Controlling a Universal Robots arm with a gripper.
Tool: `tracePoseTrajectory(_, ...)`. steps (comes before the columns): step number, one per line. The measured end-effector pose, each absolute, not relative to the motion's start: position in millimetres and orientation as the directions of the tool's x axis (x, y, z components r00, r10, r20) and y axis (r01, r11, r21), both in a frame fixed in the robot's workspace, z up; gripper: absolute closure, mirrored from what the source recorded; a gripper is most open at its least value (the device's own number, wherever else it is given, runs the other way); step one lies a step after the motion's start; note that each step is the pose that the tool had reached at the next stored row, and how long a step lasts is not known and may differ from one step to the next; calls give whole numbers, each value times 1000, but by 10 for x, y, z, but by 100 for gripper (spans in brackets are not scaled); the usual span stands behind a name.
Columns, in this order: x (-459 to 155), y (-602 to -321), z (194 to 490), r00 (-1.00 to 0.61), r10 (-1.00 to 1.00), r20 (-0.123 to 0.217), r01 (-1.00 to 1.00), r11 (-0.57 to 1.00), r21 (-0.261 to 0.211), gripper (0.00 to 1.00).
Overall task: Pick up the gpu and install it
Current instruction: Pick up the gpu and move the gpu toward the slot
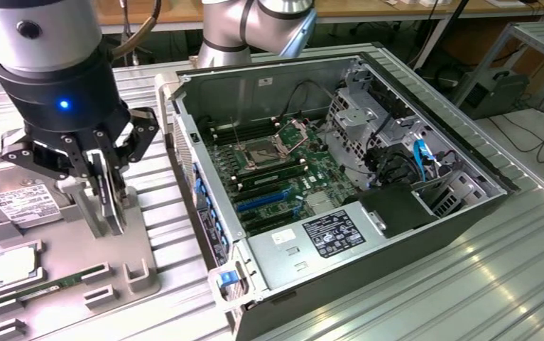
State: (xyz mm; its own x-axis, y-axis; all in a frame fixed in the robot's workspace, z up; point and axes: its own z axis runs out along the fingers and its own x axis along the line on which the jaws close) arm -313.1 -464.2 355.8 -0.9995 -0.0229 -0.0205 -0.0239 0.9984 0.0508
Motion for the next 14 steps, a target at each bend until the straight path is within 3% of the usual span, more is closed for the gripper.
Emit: tracePoseTrajectory(14, -3131, -4645, 4098, -1000, -23, -21, -24, 998, 61, 72)
